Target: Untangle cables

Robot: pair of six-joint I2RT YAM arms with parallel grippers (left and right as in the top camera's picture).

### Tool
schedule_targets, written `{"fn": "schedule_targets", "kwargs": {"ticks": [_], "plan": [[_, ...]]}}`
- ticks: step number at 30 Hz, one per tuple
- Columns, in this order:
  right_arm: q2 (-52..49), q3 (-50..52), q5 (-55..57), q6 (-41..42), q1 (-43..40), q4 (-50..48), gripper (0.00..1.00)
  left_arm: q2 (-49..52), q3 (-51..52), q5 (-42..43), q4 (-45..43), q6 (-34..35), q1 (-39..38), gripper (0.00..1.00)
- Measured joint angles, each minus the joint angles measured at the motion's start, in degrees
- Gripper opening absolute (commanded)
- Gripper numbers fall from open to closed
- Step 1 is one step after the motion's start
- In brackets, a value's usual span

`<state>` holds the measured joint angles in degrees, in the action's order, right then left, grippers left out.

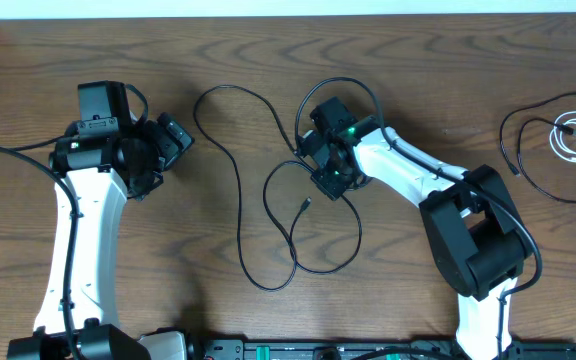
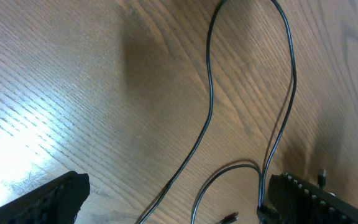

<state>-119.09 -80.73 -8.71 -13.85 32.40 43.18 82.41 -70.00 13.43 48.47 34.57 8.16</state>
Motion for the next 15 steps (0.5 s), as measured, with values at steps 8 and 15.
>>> {"fn": "schedule_targets", "kwargs": {"ticks": [8,15], "plan": [[-0.8,-1.4,-6.3,0.0,0.9,6.7,0.01,0.0,0.0,0.0,0.0,0.0,0.0,0.98],[-3.4,-4.5,-14.4,0.2,0.8,9.9,0.09,0.0,0.0,0.0,-0.3,0.0,0.0,0.98]]}}
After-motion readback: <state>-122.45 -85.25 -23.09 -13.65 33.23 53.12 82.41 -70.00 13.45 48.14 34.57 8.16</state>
